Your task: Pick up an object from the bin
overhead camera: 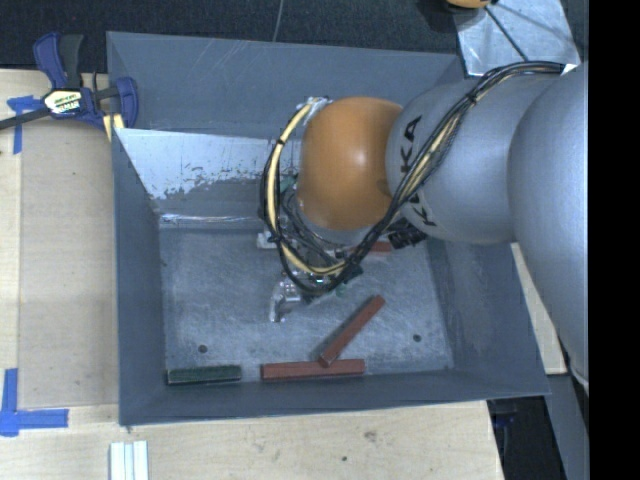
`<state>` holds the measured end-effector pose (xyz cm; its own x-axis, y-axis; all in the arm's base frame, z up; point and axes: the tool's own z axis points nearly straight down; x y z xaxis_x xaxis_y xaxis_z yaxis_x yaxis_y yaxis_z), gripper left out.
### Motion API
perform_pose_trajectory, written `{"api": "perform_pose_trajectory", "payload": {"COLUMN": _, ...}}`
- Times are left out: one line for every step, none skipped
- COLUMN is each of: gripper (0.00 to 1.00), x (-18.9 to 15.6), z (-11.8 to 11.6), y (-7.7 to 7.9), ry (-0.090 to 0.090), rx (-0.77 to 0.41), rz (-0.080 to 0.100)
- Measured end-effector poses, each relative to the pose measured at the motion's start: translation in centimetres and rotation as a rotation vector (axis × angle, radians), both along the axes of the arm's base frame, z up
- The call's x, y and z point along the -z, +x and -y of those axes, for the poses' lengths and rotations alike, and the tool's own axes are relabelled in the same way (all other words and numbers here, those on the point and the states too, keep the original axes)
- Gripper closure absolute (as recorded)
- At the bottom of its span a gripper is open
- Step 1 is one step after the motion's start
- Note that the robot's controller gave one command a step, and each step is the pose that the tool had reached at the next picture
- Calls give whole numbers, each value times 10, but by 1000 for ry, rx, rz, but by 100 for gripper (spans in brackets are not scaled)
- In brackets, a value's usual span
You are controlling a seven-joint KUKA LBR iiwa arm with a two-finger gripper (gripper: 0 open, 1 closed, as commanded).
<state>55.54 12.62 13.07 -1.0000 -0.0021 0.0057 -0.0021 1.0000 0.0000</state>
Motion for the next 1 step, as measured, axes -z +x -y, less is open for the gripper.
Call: {"api": "perform_pose_trajectory", "payload": {"gripper": 0, "x": -5, "z": 0, "y": 2, "ry": 1, "rx": 2, "rz": 8}}
